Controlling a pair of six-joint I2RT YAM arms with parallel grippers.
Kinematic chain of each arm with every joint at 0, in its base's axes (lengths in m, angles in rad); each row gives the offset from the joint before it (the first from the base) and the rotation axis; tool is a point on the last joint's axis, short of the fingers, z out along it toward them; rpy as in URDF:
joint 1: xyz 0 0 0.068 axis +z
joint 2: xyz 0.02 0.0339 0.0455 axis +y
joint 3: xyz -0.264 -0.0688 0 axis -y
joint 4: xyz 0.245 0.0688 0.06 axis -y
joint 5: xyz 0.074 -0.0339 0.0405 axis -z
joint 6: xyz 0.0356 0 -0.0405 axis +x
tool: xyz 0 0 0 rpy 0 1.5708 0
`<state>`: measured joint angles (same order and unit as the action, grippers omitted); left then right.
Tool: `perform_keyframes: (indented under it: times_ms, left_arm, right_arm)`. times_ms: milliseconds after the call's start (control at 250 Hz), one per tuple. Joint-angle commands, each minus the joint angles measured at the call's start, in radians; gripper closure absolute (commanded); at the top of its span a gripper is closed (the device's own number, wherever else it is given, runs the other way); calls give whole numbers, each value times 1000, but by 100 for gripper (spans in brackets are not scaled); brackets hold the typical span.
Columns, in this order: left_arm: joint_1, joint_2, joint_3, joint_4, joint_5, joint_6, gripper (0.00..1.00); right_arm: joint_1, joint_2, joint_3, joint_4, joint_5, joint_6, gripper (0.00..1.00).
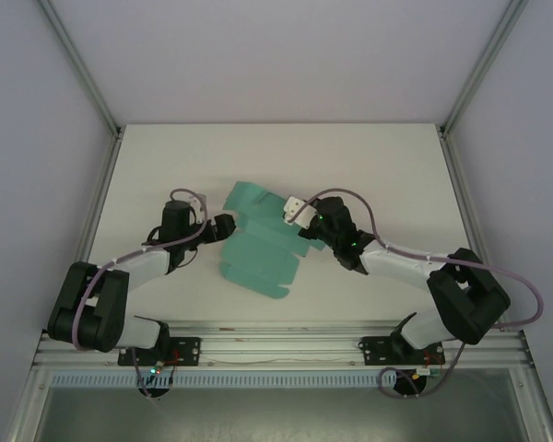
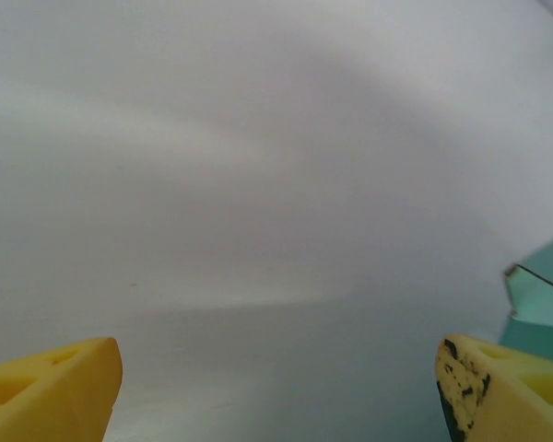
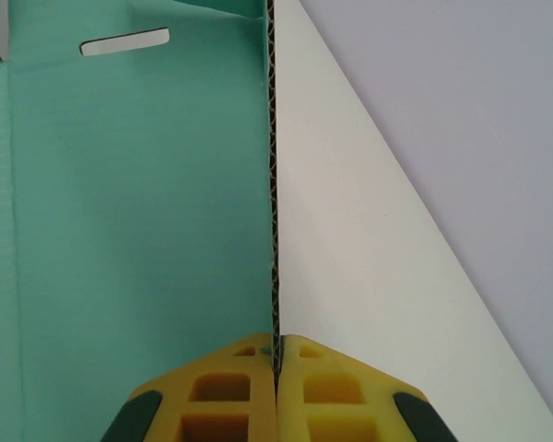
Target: Assemble paper box
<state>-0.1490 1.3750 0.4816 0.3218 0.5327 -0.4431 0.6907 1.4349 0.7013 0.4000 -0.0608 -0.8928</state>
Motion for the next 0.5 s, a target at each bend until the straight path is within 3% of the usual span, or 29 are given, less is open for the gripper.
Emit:
perform_keyframes:
  times_ms: [0, 256, 500]
  left_arm:
    - [-13, -7, -24, 113, 98, 17, 13]
    - [-80, 46, -2, 171, 141, 16, 19]
    - [-89, 141, 29, 264, 201, -43, 45]
  right_arm:
    - [-6, -10, 35, 15, -8, 45, 100]
    - [-6, -5, 37, 39, -66, 75, 100]
    - [-6, -28, 17, 43, -106, 85, 100]
